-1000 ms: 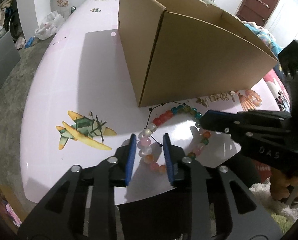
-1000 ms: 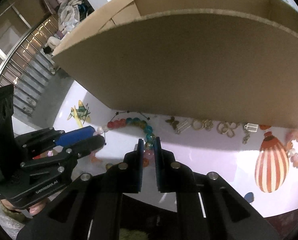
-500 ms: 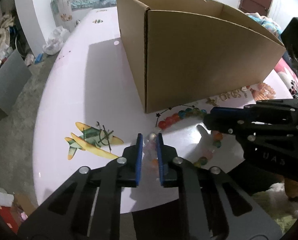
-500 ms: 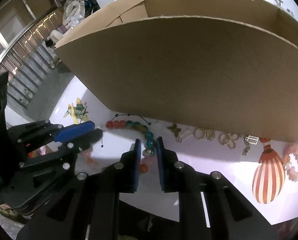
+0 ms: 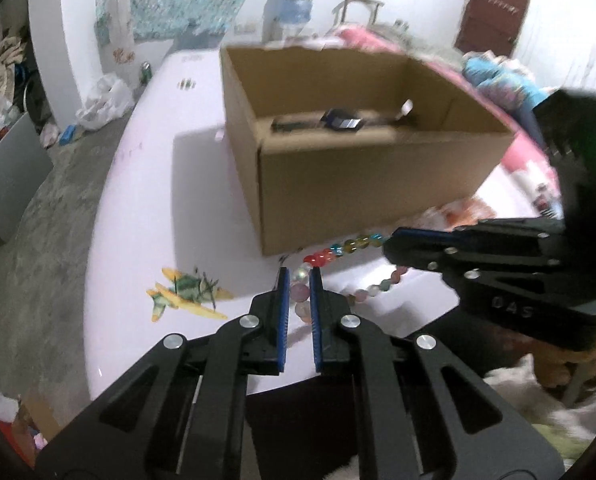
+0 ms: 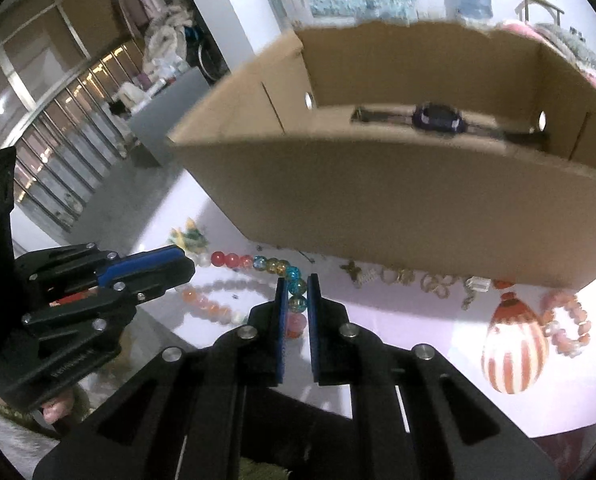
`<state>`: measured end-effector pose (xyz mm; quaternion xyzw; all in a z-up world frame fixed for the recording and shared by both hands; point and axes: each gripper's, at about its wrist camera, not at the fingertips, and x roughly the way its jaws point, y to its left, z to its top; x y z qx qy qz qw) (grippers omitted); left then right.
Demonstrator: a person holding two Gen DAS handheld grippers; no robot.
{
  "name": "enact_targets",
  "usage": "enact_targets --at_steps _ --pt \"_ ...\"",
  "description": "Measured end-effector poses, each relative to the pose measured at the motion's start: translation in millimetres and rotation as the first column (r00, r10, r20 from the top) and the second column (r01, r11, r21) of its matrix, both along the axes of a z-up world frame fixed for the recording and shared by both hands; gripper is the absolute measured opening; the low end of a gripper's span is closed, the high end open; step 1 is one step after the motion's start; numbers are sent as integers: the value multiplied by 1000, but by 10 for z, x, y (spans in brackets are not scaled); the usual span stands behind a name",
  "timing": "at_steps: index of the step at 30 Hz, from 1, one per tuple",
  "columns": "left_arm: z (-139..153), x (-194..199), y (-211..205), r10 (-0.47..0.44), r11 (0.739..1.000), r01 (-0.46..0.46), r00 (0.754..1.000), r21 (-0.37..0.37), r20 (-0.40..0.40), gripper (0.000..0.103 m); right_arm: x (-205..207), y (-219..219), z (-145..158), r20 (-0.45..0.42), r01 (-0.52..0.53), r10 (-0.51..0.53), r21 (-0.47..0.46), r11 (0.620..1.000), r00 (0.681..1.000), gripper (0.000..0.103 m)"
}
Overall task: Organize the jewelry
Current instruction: 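Lift the bracelet with the left tool and carry it over the box, then lower the bracelet into the box and open the left tool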
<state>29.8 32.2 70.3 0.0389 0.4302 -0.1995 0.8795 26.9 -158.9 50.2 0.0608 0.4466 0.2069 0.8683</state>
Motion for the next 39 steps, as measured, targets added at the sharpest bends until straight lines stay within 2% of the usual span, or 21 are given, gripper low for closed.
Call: enact_targets --at_steps 4,6,8,11,14,18,23,26,27,29,32,36,39 --pt "461 -71 -16 -53 997 58 994 -49 93 9 -118 -98 492 109 -16 10 46 999 994 10" --pt "738 -65 -56 -86 993 98 984 -67 157 9 -120 -185 784 178 -25 14 59 998 984 9" --pt "982 -14 -128 -116 989 133 967 -64 226 9 -56 -263 1019 237 -36 21 59 998 971 10" --pt "1156 154 -244 -133 988 150 952 -44 276 9 184 -294 1197 262 -32 20 42 999 965 9" --pt "1149 483 -391 -135 989 144 954 -15 269 9 594 -366 1210 207 -40 32 36 999 978 10" --pt "880 1027 -516 -112 994 108 981 36 158 9 1191 -384 944 22 -69 68 49 996 997 10" --pt "544 1411 -570 -94 991 88 994 102 55 9 1687 -286 519 -187 -106 109 23 994 976 10" --pt "414 1483 -579 -78 985 72 997 158 29 10 1823 -223 358 -242 -101 97 -6 995 965 10" --pt "382 1498 -573 -70 983 65 997 172 25 12 1847 -216 325 -251 -96 88 -17 995 964 10" --pt "382 1489 -541 -58 982 52 998 179 31 22 1859 -237 307 -256 -82 77 -10 997 964 11" --pt "458 1431 -449 -50 988 41 997 152 52 30 1809 -316 351 -236 -66 70 29 997 969 11" --pt "582 1309 -324 -25 992 14 996 128 85 39 1763 -479 500 -188 -33 45 66 997 981 11" --pt "691 1159 -170 1 996 -11 994 89 110 49 1552 -648 702 -125 -9 21 94 996 992 14"
